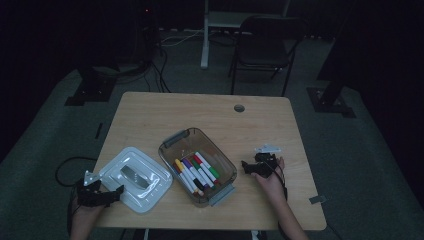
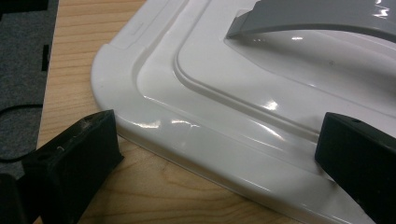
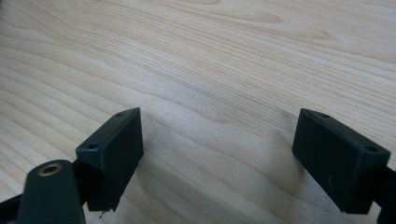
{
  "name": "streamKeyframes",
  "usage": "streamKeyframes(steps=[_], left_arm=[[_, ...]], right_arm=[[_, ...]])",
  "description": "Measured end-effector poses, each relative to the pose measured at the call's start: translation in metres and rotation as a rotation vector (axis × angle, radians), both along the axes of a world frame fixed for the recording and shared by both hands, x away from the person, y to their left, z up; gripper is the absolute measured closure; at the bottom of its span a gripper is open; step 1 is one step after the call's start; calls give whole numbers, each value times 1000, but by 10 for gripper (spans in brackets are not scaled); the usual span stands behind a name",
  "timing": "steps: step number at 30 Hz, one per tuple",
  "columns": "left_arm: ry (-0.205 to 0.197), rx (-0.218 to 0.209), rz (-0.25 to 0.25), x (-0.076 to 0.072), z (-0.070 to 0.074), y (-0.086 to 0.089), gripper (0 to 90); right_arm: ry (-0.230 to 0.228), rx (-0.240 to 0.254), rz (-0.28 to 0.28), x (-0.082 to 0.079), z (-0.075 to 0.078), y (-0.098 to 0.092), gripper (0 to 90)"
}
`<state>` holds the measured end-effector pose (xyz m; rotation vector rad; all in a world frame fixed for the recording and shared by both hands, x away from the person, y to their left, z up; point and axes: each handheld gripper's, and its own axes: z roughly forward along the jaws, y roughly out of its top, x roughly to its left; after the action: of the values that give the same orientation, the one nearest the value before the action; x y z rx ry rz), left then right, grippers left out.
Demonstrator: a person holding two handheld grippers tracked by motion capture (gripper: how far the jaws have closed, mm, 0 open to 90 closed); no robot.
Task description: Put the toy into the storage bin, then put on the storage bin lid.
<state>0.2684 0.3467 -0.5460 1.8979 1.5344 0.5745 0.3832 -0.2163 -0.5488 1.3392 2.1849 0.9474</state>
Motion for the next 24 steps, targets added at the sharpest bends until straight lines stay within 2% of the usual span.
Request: streamKeyframes(steps=[2, 4, 7, 8, 11, 14, 15, 18, 20, 21, 23, 24], left_arm=[[0, -2, -5, 0, 0, 0, 5], [-1, -4, -12, -1, 0, 0, 5], [4, -5, -17, -2, 1, 0, 5], [20, -14, -26, -2, 2, -1, 5], [34, -33, -45, -4, 8, -4, 5], [28, -36, -47, -6, 14, -8, 5], [22, -52, -53, -6, 21, -12, 5], [30, -99, -79, -8, 29, -22, 5], [33, -103, -85, -8, 30, -27, 5], [45, -105, -108, -9, 32, -37, 5], [57, -94, -119, -10, 32, -47, 5], [57, -94, -119, -10, 32, -47, 5]], right_arm=[[-1, -1, 0, 0, 0, 0, 147], [7, -2, -54, -4, 0, 1, 125], [8, -4, -54, -4, 0, 1, 123], [8, -4, -45, -4, 0, 0, 122], [7, -4, -21, -2, 0, -1, 122], [7, -4, -16, -2, 0, -1, 123], [6, -3, -14, -2, 0, -1, 125], [7, -2, 0, -2, 0, -1, 124], [7, -4, 0, -2, 0, -1, 123], [7, -4, -1, -2, 0, -1, 123], [7, -4, -1, -2, 0, -1, 123], [7, -4, -1, -2, 0, -1, 123]])
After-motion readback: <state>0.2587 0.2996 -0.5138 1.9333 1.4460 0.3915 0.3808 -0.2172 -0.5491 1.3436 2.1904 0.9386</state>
